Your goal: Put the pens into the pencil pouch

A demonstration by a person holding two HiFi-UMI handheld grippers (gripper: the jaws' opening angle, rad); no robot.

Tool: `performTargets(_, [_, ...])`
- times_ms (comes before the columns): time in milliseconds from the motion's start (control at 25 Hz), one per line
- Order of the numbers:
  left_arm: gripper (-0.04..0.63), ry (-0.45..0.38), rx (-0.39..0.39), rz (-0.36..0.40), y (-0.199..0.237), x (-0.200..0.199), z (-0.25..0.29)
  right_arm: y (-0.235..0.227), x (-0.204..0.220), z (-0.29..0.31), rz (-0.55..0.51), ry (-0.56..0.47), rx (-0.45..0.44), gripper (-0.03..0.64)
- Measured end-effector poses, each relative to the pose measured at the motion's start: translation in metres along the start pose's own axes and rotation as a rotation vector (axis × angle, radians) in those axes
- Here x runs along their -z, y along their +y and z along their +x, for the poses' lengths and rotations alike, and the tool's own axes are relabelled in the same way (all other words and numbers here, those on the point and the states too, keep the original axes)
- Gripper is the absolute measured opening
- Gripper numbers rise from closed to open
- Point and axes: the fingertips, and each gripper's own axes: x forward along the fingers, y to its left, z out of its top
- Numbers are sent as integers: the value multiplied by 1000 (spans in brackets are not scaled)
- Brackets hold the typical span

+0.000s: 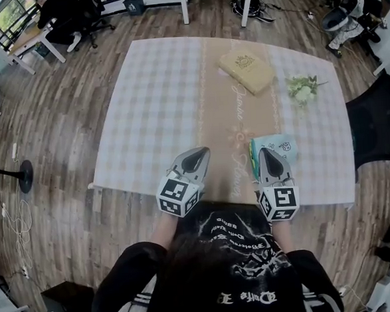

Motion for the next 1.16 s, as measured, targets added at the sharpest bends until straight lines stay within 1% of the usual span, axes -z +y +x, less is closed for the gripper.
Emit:
performTargets(560, [20,8,7,12,5,2,4,2,3,6,-36,22,16,8])
performTargets(760, [20,14,14,12,15,1,-4,16,0,10,-50,32,16,8])
performTargets(960, [20,13,16,18,6,2,5,7,7,7,-59,42,9,8])
performTargets(1160, [20,21,13,12,6,3,1,13,6,8,-77,52,-2,8])
